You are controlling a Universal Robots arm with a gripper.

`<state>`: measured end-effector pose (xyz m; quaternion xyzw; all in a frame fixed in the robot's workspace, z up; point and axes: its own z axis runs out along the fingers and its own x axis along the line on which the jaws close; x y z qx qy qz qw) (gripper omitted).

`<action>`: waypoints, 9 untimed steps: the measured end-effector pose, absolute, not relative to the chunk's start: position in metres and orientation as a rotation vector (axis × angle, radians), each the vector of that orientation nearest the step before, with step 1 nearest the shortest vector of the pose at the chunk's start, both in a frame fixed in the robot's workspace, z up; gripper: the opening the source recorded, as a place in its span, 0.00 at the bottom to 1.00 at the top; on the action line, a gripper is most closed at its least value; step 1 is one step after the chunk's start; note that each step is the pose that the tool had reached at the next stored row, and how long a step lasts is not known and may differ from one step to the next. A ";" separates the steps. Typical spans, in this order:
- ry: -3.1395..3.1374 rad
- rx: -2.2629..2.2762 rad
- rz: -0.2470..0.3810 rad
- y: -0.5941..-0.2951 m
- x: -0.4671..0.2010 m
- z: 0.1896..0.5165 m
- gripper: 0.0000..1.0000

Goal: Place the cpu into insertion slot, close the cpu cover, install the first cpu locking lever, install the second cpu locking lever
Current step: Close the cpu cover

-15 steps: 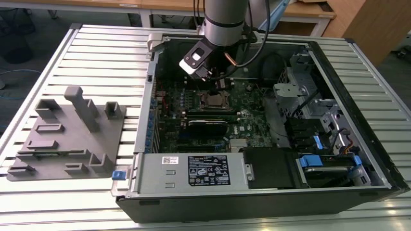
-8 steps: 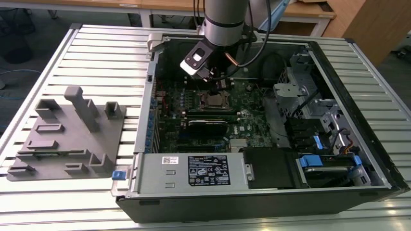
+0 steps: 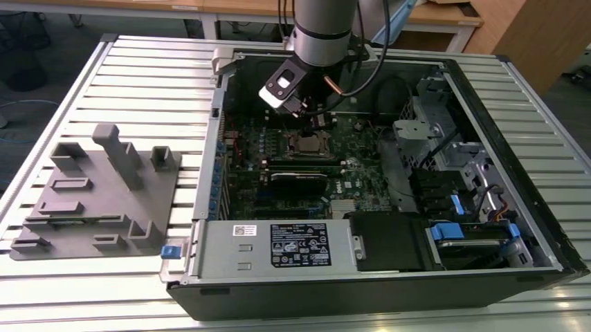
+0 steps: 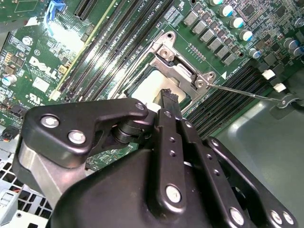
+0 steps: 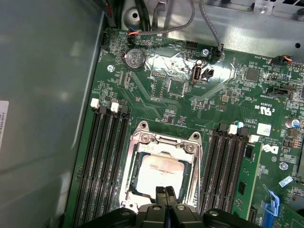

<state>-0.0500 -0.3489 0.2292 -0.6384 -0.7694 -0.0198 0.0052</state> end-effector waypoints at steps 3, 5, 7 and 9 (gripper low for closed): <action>-2.413 -1.994 -0.062 -0.349 -0.050 0.229 0.11; -2.428 -1.976 -0.062 -0.349 -0.050 0.229 0.11; -2.451 -1.946 -0.062 -0.349 -0.050 0.229 0.11; -2.479 -1.909 -0.061 -0.349 -0.050 0.229 0.11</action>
